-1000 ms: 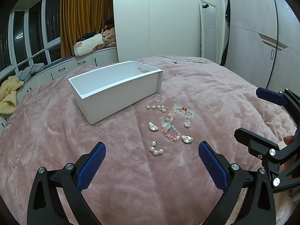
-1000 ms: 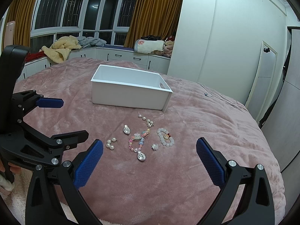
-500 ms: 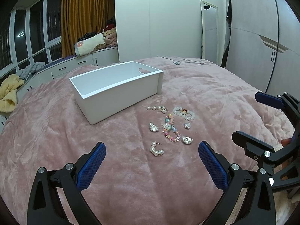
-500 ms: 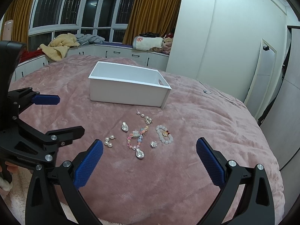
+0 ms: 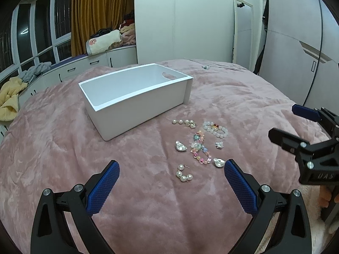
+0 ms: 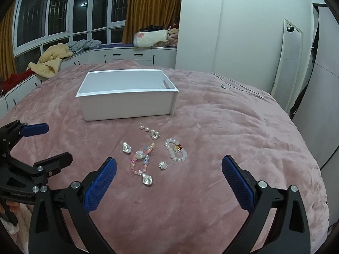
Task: Organize jewelry
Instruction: 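Move the right gripper down onto the white bead bracelet and close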
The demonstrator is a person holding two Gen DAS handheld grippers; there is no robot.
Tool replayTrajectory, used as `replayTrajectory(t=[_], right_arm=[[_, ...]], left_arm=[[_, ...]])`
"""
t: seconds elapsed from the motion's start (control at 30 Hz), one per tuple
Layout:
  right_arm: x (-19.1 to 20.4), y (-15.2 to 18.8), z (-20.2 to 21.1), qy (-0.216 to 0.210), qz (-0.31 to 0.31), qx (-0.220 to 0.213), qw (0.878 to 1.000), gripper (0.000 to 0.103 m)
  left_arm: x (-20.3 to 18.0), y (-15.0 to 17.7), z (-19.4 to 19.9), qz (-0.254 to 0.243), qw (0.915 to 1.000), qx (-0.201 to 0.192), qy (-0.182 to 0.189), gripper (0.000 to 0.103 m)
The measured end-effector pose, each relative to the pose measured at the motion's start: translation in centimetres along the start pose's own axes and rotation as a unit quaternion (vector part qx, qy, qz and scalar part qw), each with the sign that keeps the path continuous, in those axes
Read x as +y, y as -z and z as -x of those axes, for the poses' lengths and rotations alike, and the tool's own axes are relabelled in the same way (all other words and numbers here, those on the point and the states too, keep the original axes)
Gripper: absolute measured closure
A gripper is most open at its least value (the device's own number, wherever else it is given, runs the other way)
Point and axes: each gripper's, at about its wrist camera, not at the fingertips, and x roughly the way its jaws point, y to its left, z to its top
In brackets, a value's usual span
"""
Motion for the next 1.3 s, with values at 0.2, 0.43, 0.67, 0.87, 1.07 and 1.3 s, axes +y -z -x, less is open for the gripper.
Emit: replayTrajectory(t=[0.2,0.43,0.67,0.87,1.07,1.3], right_arm=[[-0.9,-1.4,-1.7,0.008,-0.004,0.015,1.0,0.005],[-2.3,-3.1,-5.3,0.004,-0.024,0.039,0.999,0.005],[-4.0,-3.5,-9.1,-0.004,-0.042,0.028,0.999,0.007],[-4.4,-2.7,-12.5,0.003,-0.025,0.048,0.999,0.016],[-5.0,-0.7,-16.4,0.005,-0.022,0.097,0.995,0.031],[-4.2,0.5,-18.8,0.007,0.002,0.127,0.992,0.039]], left_arm=[[0.9,-1.0,-1.8,0.01,0.9998,0.014,0.004,0.003],[0.8,-1.1,-4.9,-0.011,0.9997,0.022,0.007,0.003],[-0.2,0.4,-7.8,-0.058,0.9981,0.019,-0.004,0.003],[-0.1,1.4,-10.1,-0.067,0.9974,0.025,0.008,0.003],[-0.3,2.1,-11.4,-0.068,0.9965,0.036,0.03,0.019],[-0.6,2.9,-13.1,-0.069,0.9934,0.068,0.061,0.041]])
